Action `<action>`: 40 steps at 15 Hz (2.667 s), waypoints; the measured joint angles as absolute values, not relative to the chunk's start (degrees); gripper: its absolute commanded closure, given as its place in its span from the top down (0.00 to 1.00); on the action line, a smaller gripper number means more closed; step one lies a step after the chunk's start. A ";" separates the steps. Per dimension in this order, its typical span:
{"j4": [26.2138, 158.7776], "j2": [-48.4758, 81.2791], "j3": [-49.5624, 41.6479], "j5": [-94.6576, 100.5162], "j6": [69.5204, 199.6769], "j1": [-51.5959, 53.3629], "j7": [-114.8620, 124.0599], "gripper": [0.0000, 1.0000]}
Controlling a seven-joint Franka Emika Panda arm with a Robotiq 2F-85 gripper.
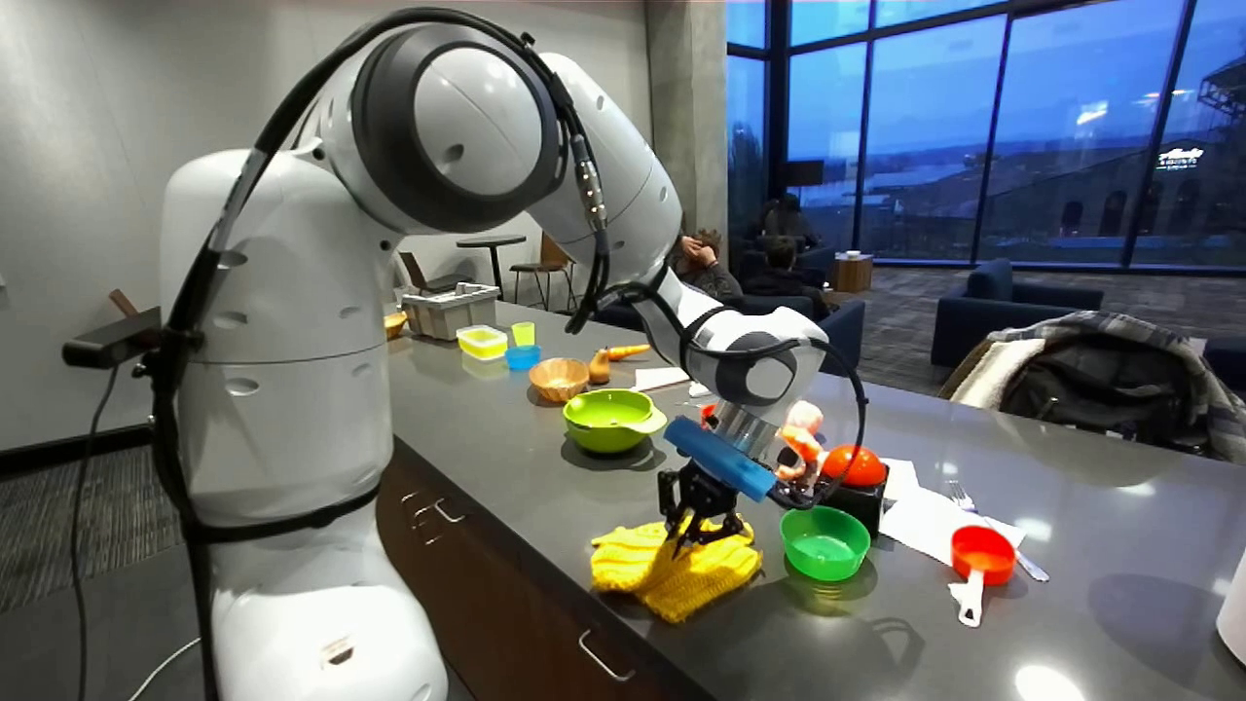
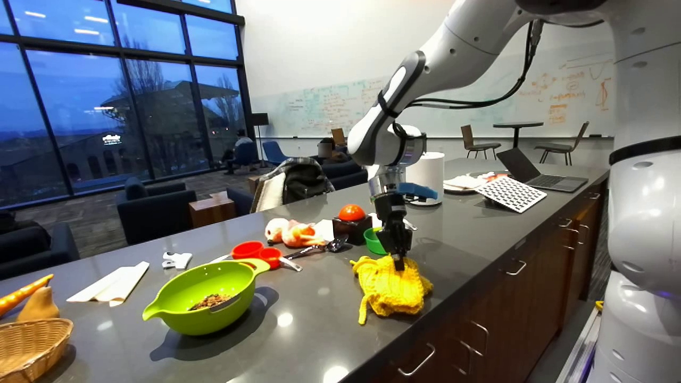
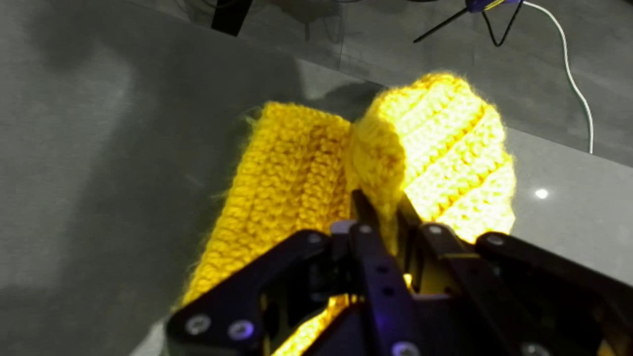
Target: Unfold the yellow cloth
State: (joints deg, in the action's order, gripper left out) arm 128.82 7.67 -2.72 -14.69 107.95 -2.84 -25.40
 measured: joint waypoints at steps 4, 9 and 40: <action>127.20 5.56 -2.14 -14.62 104.72 -2.72 -24.64 0.01; 123.01 -0.28 0.82 -13.04 93.88 0.10 -20.31 0.01; 96.92 7.26 12.79 -10.91 82.94 12.11 -26.07 0.01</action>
